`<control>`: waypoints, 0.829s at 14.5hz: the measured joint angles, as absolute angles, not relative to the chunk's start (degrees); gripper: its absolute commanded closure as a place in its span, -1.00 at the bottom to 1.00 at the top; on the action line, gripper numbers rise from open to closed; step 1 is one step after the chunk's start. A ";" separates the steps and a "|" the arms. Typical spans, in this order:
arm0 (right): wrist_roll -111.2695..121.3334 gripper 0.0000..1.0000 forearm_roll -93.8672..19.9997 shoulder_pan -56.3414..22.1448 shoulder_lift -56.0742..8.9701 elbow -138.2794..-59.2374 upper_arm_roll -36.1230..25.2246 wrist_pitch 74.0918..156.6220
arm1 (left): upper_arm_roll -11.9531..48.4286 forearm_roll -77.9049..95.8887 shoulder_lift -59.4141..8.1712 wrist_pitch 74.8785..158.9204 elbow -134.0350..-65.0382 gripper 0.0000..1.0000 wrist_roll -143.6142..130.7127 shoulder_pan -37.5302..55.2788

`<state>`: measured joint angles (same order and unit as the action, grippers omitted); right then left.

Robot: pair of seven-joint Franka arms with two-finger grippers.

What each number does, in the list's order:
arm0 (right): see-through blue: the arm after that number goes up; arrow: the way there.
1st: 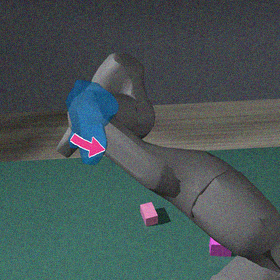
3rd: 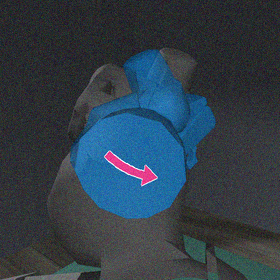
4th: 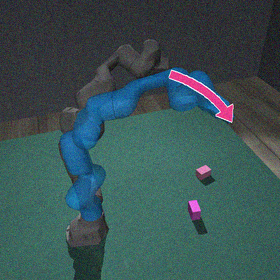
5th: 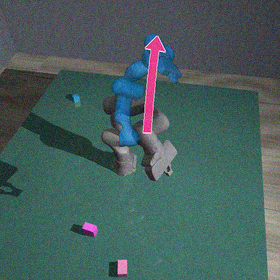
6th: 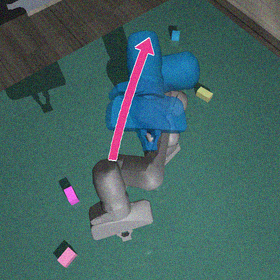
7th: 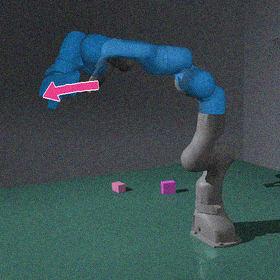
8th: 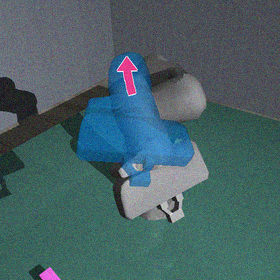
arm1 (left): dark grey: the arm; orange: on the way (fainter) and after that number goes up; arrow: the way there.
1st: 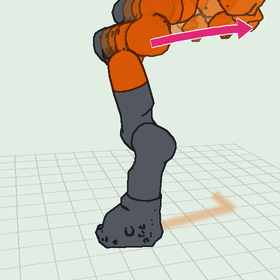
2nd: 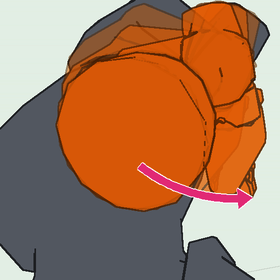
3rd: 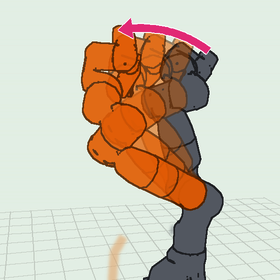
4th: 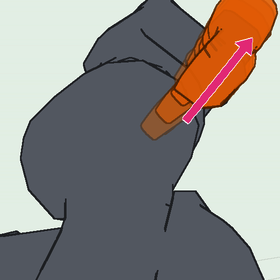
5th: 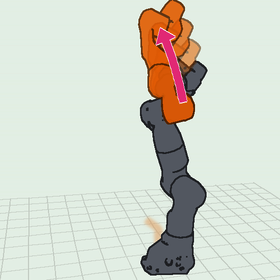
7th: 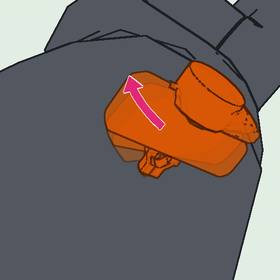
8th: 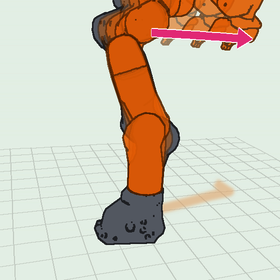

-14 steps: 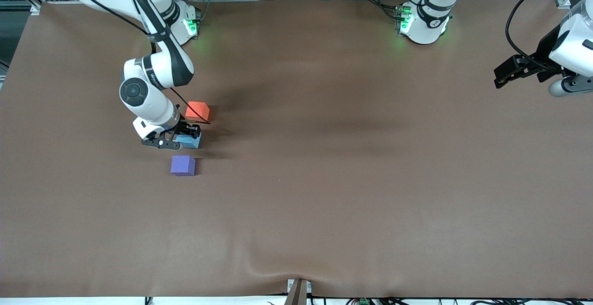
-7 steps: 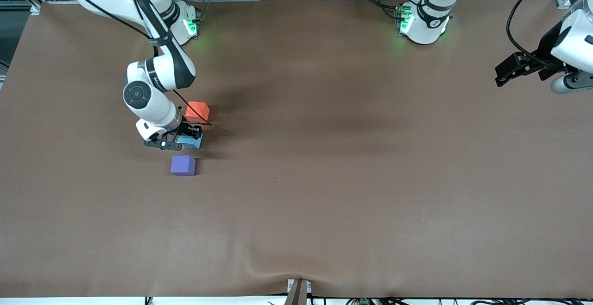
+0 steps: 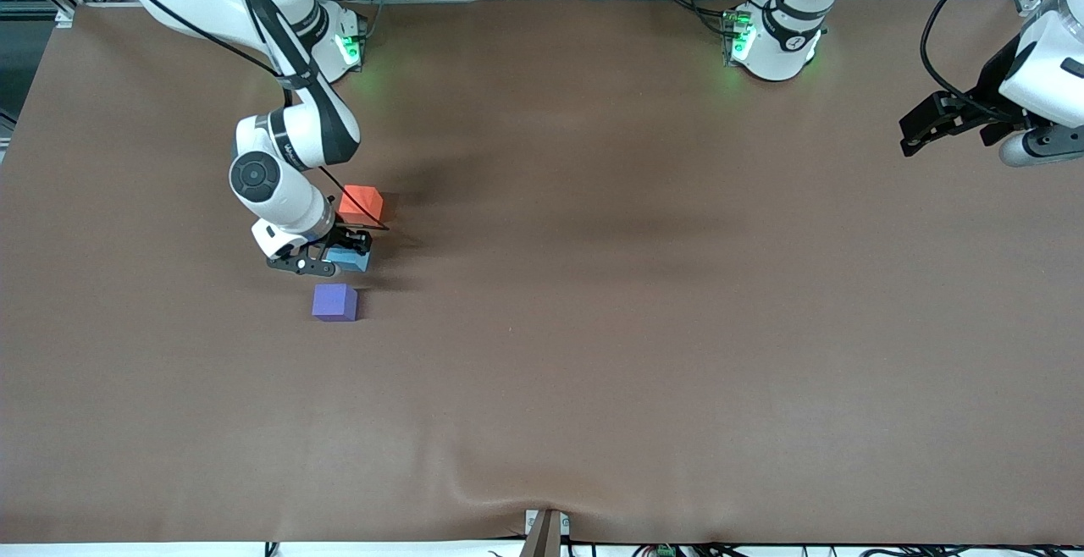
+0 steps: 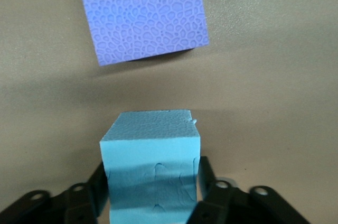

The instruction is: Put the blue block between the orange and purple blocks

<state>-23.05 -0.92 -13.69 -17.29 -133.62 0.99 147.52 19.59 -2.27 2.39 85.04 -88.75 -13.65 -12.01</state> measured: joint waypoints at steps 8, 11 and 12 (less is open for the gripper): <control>-22.93 -1.00 -0.93 -11.18 -12.11 -107.05 0.87 108.21 | 20.83 -0.50 4.03 85.50 -88.80 -1.00 -13.65 -12.08; -22.43 -1.00 -0.93 -9.27 -12.18 -93.37 0.87 99.60 | 20.84 -0.49 4.02 85.50 -89.08 -1.00 -13.65 -12.08; -21.54 -1.00 -0.93 -8.56 -12.44 -90.37 0.88 98.20 | 20.84 -0.48 4.03 85.50 -89.11 -1.00 -13.65 -12.07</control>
<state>-21.54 -0.93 -8.56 -12.44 -90.37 0.88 98.20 20.84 -0.48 4.03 85.50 -89.11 -13.65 -12.07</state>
